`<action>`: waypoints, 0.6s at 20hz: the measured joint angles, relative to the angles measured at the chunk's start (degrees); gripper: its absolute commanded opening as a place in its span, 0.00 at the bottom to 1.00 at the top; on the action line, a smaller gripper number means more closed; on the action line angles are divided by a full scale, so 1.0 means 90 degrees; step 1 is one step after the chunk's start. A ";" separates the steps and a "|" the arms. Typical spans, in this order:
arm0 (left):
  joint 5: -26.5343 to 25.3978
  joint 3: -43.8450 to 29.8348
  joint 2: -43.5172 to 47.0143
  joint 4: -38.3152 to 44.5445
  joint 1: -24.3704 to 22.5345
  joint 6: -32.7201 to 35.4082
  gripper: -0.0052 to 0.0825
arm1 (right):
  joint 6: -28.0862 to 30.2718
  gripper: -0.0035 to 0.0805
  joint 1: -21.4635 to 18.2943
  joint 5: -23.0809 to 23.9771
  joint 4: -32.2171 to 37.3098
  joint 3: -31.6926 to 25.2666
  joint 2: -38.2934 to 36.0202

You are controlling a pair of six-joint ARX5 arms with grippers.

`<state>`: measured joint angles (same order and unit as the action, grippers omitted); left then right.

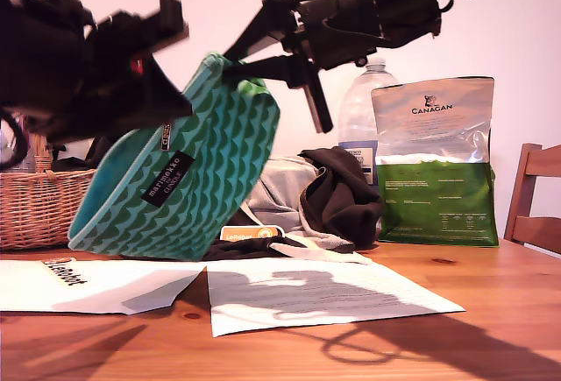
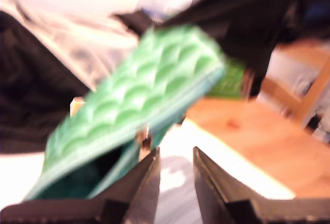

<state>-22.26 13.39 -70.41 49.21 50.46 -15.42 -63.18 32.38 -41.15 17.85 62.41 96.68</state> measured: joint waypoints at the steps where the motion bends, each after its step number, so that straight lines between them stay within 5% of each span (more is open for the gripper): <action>1: -0.0019 0.0000 -0.0143 -0.0019 -0.0039 0.0000 0.26 | 0.0000 0.03 0.0022 0.0019 0.0022 0.0000 0.0000; 12: -0.0376 0.0000 -0.0265 -0.0330 0.0070 0.0114 0.27 | 0.0000 0.03 0.0080 0.0308 0.0019 0.0000 0.0000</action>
<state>-25.65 13.39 -72.79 46.24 51.09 -14.39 -63.18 33.10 -38.37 18.02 62.41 96.68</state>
